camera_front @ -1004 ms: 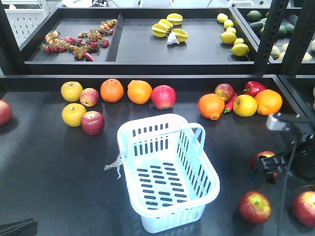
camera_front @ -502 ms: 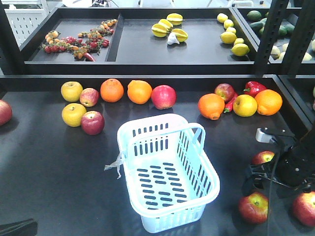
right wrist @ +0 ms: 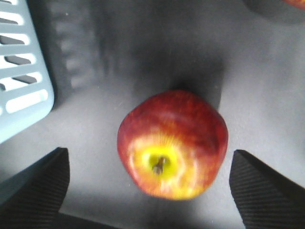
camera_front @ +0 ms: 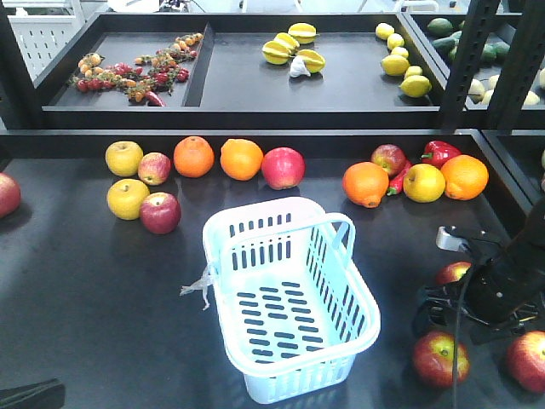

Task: Pick three apples into basket with both arms
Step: 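Reach the right gripper down to the red apple beside the basket, then close the right gripper on the red apple and lift it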

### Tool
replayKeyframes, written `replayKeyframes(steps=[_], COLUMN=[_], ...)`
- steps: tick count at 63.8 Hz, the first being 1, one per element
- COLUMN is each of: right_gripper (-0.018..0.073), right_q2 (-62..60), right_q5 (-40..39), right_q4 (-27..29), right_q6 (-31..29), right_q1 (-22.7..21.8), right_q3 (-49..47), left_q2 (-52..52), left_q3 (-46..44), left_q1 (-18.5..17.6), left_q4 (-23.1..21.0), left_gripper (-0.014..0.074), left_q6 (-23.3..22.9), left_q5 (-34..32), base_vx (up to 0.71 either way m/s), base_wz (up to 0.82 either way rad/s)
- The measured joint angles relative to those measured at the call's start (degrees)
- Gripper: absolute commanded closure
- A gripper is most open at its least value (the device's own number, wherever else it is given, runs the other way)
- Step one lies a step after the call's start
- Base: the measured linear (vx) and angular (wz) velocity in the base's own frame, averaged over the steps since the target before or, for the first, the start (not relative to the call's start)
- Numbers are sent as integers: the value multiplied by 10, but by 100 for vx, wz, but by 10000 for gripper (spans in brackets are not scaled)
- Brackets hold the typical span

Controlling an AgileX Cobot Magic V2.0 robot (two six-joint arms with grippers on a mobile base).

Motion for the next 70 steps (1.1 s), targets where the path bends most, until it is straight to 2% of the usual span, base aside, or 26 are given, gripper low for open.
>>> replayKeyframes(steps=[46, 54, 70], right_gripper=[-36, 34, 314], right_q2=[103, 108, 106], right_q5=[6, 11, 32], right_q4=[-9, -28, -46], right_q6=[45, 68, 80], right_q1=[0, 0, 0], right_q3=[-28, -29, -30], left_q2=[0, 0, 0], left_q3=[0, 0, 0], left_q1=[0, 0, 0], left_q4=[0, 0, 0], left_gripper=[604, 604, 604], left_q6=[0, 0, 0], left_q5=[0, 0, 0], base_vx=[0, 0, 0], base_wz=[0, 0, 0])
